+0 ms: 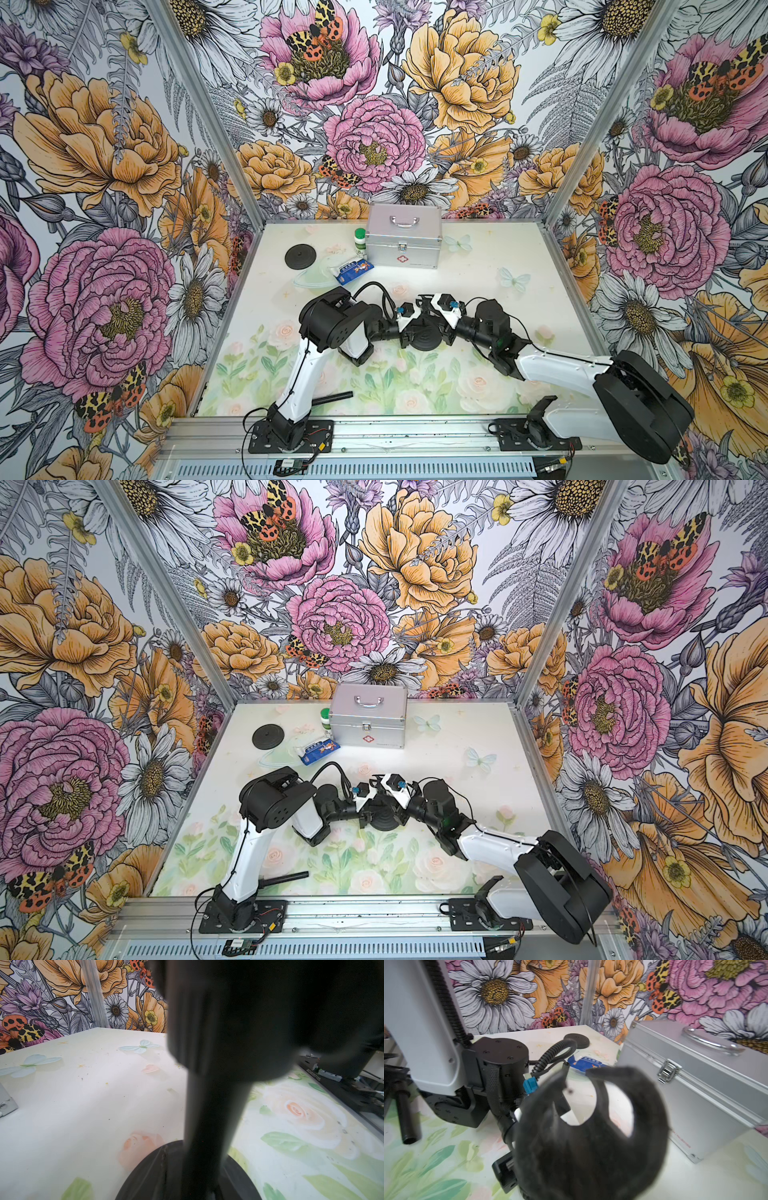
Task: Assemble a microphone stand
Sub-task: Screw the microphone stand pole into the microphone stand base.
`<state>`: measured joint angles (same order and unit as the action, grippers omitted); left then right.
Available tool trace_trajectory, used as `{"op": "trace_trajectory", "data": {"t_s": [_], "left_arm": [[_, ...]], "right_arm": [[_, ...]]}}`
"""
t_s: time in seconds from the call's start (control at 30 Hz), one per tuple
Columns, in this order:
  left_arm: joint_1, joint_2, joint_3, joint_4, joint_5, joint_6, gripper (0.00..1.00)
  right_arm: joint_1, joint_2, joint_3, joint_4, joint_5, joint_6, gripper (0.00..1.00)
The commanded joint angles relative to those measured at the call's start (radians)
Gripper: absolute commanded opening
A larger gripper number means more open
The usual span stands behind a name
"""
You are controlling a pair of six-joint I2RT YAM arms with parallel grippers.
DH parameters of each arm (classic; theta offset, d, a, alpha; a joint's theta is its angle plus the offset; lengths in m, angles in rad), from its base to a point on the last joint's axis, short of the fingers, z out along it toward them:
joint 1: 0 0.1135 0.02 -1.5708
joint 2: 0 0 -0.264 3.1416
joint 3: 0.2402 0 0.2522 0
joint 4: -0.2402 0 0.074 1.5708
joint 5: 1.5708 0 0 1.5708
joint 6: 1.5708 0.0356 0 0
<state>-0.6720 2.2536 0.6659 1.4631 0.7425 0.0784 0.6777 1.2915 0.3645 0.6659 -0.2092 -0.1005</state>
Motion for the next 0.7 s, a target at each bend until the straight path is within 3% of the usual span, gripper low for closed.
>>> {"op": "trace_trajectory", "data": {"t_s": [0.0, 0.13, 0.23, 0.27, 0.33, 0.43, 0.53, 0.67], "left_arm": [[-0.010, 0.050, -0.013, -0.051, -0.006, 0.020, 0.30], [-0.010, 0.045, -0.013, -0.051, -0.009, 0.018, 0.30], [-0.014, 0.048, -0.014, -0.051, -0.009, 0.023, 0.31], [-0.013, 0.045, -0.014, -0.051, -0.009, 0.022, 0.31], [-0.009, 0.043, -0.015, -0.051, -0.010, 0.019, 0.31], [-0.014, 0.044, -0.014, -0.051, -0.008, 0.020, 0.30], [-0.014, 0.038, -0.015, -0.052, -0.011, 0.023, 0.31], [-0.016, 0.036, -0.018, -0.051, -0.012, 0.022, 0.31]], "right_arm": [[0.078, 0.058, -0.047, -0.046, 0.476, 0.066, 0.00], [0.107, 0.080, -0.057, -0.027, 0.484, 0.116, 0.00], [0.098, 0.065, -0.048, -0.038, 0.360, 0.034, 0.00], [0.089, 0.048, -0.037, -0.062, 0.310, -0.001, 0.12], [0.048, 0.012, -0.022, -0.111, 0.153, -0.075, 0.29], [-0.076, -0.033, 0.018, -0.220, -0.191, -0.159, 0.43], [-0.174, -0.039, 0.086, -0.370, -0.428, -0.256, 0.47], [-0.240, 0.013, 0.157, -0.470, -0.600, -0.341, 0.48]]}}
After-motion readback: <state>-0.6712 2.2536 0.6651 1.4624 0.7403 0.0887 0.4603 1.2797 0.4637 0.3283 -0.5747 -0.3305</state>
